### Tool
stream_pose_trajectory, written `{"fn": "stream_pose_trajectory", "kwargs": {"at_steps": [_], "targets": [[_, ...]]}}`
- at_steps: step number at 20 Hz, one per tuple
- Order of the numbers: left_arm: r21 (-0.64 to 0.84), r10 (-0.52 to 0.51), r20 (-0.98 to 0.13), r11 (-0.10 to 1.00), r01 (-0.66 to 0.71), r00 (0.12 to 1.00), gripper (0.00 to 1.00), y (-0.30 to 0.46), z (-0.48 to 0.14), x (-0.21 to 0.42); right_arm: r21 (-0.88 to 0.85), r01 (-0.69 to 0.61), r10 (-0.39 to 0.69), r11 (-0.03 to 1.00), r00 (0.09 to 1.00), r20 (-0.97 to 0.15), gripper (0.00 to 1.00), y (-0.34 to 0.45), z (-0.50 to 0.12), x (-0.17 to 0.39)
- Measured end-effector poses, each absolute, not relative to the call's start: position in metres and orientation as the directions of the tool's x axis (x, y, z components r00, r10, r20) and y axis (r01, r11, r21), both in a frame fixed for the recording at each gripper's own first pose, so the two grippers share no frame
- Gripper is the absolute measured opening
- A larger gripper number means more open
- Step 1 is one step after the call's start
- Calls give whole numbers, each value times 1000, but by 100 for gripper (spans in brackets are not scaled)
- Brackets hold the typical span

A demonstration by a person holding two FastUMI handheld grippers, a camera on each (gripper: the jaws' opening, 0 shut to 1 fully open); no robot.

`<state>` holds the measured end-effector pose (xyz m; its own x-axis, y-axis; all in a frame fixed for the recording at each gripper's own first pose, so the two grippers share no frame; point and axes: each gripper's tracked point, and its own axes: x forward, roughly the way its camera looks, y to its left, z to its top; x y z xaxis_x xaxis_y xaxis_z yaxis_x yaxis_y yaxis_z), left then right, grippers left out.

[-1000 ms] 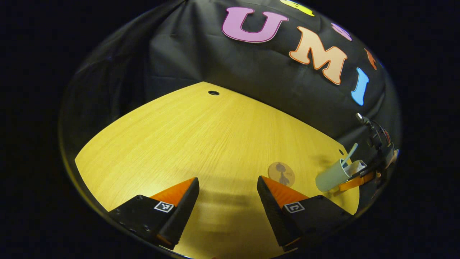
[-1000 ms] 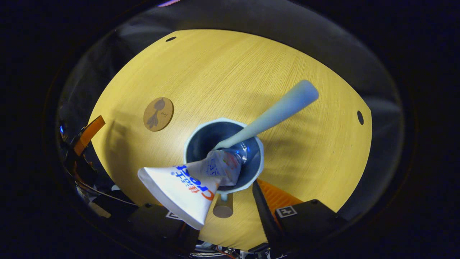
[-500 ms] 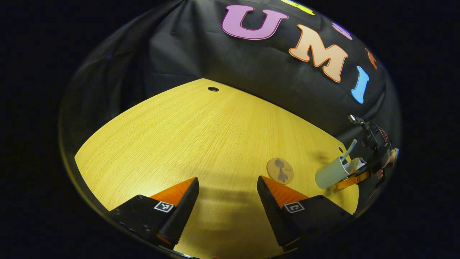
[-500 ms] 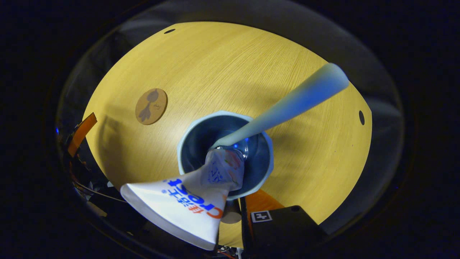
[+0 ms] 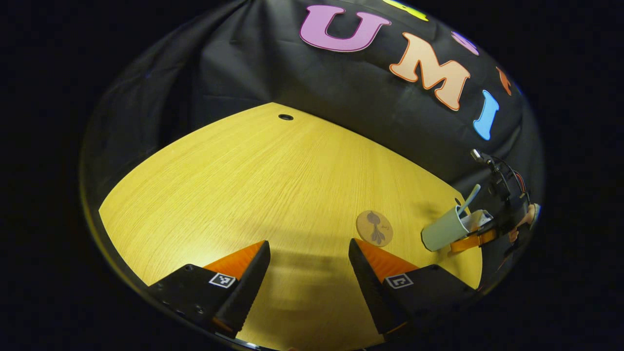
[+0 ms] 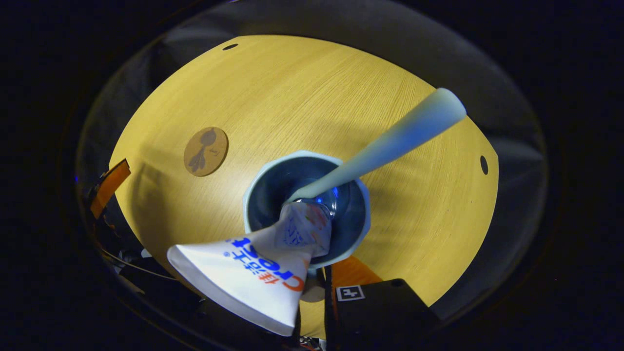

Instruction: Put the toothbrush and toothpaste on the desktop into the cup, then pick up the cup and place it on the coaster on the desktop.

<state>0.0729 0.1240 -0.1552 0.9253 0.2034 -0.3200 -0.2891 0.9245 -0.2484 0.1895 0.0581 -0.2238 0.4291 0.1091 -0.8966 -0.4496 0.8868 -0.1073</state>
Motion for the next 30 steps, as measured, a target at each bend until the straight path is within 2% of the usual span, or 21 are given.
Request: {"fn": "stream_pose_trajectory", "kwargs": {"at_steps": [10,18,23,24,25,30], "targets": [[-231,178,-346,936,-267,921,95,128,-162,74,-76,-520,194,851,445,-874,22,111,-190,183],[-264,173,-361,924,-278,916,95,143,-173,67,-76,-634,246,770,404,-881,22,184,-188,179],[-270,213,-377,905,-327,901,95,163,-179,59,-91,-672,233,735,376,-897,22,204,-199,178],[-265,221,-374,905,-332,901,98,167,-178,58,-97,-678,226,728,371,-901,22,207,-202,178],[-262,224,-372,906,-334,901,95,168,-177,56,-103,-684,220,723,369,-903,22,210,-204,178],[-256,236,-383,902,-348,893,95,174,-180,52,-132,-699,186,703,360,-914,22,222,-211,174]]}}
